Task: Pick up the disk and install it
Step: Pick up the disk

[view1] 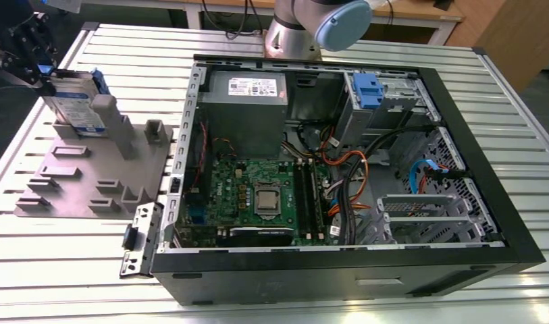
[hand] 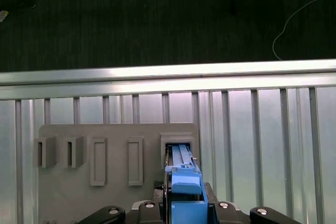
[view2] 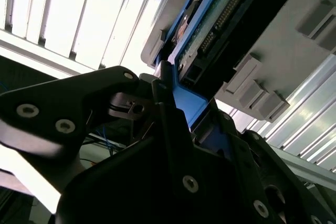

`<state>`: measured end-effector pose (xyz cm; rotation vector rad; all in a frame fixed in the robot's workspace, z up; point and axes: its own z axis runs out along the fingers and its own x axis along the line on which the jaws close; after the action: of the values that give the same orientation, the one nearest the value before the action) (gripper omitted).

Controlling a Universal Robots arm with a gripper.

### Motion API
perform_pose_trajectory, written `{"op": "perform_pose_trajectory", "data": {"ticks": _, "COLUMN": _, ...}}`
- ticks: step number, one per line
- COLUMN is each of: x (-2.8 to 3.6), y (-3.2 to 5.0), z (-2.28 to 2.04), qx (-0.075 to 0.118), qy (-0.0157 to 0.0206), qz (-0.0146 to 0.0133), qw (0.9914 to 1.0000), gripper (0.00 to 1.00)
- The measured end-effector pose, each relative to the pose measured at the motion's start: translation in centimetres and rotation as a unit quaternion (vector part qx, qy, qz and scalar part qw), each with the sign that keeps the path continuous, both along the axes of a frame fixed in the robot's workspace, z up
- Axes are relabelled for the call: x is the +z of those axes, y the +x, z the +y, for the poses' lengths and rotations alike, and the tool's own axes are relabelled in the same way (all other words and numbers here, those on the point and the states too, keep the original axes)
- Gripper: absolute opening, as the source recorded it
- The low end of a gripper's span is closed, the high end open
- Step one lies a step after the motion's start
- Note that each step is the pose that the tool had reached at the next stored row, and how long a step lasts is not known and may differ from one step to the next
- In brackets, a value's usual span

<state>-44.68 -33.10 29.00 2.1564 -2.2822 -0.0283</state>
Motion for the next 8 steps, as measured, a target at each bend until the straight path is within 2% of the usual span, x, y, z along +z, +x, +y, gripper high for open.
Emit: {"op": "perform_pose_trajectory", "data": {"ticks": 8, "x": 0.0, "y": 0.0, "z": 0.0, "qx": 0.0, "qy": 0.0, "qz": 0.0, "qw": 1.0, "gripper": 0.36}}
